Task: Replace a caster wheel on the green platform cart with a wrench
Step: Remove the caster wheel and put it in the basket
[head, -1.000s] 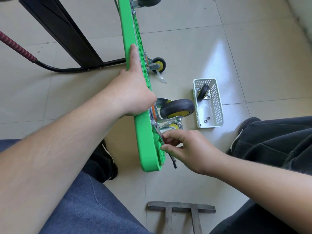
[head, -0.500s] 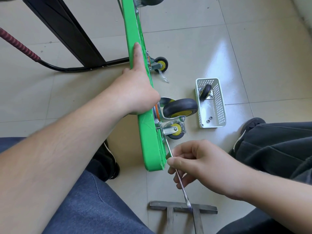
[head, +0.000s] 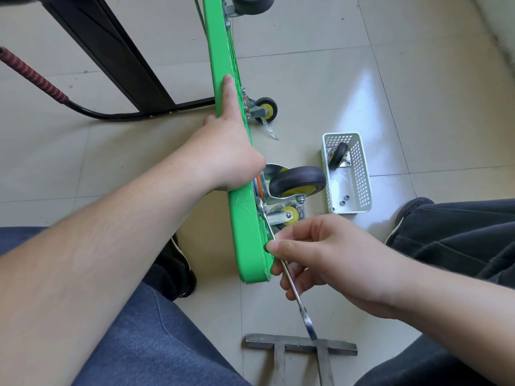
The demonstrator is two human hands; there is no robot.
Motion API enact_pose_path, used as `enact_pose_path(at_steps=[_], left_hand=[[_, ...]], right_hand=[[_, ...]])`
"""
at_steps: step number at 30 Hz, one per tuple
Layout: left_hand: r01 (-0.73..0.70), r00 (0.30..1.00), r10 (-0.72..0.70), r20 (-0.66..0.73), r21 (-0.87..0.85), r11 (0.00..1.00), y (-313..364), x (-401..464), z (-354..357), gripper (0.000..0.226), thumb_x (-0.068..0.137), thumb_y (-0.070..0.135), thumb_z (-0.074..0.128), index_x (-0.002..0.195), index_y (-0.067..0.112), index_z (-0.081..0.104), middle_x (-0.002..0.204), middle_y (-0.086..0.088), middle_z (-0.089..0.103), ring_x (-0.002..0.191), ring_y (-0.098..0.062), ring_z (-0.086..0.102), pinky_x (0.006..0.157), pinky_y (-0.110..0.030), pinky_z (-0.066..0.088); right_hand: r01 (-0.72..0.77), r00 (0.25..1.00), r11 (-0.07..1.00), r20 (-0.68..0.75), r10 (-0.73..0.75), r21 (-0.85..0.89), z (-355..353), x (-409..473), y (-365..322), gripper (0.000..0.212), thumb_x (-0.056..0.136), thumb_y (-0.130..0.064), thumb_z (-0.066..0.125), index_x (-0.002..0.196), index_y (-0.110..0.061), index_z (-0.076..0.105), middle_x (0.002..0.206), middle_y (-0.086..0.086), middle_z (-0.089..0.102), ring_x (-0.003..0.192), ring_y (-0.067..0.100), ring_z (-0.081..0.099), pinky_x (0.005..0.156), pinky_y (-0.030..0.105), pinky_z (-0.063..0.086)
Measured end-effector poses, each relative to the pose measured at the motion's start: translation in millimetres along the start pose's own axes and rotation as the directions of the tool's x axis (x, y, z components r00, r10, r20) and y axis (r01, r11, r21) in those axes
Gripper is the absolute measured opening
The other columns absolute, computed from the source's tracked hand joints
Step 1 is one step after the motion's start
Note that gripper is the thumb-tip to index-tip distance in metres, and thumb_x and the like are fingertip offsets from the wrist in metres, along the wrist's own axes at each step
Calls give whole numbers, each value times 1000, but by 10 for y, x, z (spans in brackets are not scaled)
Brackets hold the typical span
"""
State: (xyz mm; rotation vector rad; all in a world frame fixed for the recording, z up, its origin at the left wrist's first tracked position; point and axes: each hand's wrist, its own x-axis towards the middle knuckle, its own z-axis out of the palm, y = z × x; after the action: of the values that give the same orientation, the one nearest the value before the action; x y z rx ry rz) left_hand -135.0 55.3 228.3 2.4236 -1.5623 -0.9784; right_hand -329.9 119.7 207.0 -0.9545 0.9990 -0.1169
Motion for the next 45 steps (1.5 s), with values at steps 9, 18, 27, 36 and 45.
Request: enact_pose_path(at_steps=[9,18,27,36,45], left_hand=[[11,1000,-11,-9,-11,1000,11,10,2,116,92,20,60,155,36,-35,135,-21,49,66,-22,55,46,-29,32],[26,1000,-26,-12,-9,1000,34,5,-1,115,92,18,58,155,36,-36,140,-21,47,65,-22,53,46,-29,32],[48,998,-48,-32,14,999,75,-3,-2,115,94,17,60,155,36,-35,156,-20,30,72,-23,60,50,-31,36],[63,997,-60,-41,69,996,121,-28,-13,116,93,18,61,156,33,-35,163,-22,19,81,-27,65,55,-32,42],[59,997,-54,-53,98,993,115,-12,16,114,93,18,59,156,32,-35,162,-23,24,73,-24,60,51,-32,36]], right_hand=[[33,999,998,14,-32,-57,-28,74,70,26,99,-13,66,84,8,66,75,23,59,69,34,64,70,41,62],[140,989,949,2,-145,-284,-128,312,316,15,99,-16,67,96,-2,71,87,24,72,76,34,72,82,52,62],[351,893,683,10,-450,-640,-279,546,489,10,97,-25,69,90,-18,69,76,0,66,77,23,60,78,45,53],[376,885,673,30,-465,-637,-300,564,512,10,98,-27,68,94,-19,70,78,2,68,77,24,61,79,43,53],[351,885,654,10,-465,-670,-297,536,493,15,97,-29,69,85,-32,61,74,-6,67,76,17,66,78,40,54]])
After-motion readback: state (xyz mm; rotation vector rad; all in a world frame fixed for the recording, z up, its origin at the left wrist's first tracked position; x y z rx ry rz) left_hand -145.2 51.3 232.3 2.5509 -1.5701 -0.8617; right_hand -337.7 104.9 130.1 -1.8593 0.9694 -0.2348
